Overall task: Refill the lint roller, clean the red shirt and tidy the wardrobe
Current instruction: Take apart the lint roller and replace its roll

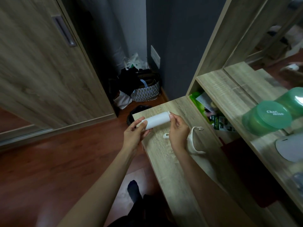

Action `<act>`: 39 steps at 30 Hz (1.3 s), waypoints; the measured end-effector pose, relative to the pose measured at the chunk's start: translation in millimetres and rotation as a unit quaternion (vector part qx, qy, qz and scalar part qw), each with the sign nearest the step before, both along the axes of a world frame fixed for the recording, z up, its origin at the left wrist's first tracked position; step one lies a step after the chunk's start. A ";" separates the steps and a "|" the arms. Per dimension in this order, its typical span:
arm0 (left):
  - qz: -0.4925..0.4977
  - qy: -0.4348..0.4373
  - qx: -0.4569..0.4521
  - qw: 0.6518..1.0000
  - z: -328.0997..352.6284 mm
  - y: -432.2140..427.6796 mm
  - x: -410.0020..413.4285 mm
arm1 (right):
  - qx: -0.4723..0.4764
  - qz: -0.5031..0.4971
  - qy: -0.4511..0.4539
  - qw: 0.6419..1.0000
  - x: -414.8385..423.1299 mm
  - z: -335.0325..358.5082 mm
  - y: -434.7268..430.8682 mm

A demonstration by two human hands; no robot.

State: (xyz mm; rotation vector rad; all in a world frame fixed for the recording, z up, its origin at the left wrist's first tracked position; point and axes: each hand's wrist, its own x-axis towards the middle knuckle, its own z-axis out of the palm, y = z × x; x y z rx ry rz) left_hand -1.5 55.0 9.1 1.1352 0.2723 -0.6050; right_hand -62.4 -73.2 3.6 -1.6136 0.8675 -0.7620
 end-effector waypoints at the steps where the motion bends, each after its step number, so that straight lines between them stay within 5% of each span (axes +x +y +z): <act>1: -0.002 -0.001 0.003 1.000 0.3 -0.3 0.0 | -0.002 0.005 0.000 1.000 -0.6 -0.2 0.2; 9: -0.020 0.007 0.017 1.000 -2.1 0.8 0.3 | 0.017 0.024 0.016 0.999 -5.8 -2.5 1.3; 13: -0.113 -0.013 0.050 0.992 -0.3 5.3 2.2 | 0.078 0.038 0.006 0.996 -7.4 -5.8 -3.5; 19: -0.376 -0.205 0.187 0.884 2.1 11.7 14.1 | 0.192 0.133 -0.009 0.972 -7.8 -5.5 -13.1; 24: -0.442 -0.280 0.183 0.832 5.4 7.1 22.1 | 0.224 0.114 0.007 0.968 -10.1 -1.2 -13.3; 31: -0.429 -0.258 0.185 0.846 4.5 5.0 21.2 | 0.179 0.046 0.059 0.981 -16.3 -12.6 -15.9; 36: -0.384 -0.216 0.181 0.879 0.6 12.8 24.0 | 0.063 -0.031 0.277 0.958 -31.2 -31.5 -22.9; 39: -0.370 -0.205 0.178 0.888 2.7 16.0 21.9 | 0.058 -0.041 0.321 0.944 -31.1 -32.6 -22.8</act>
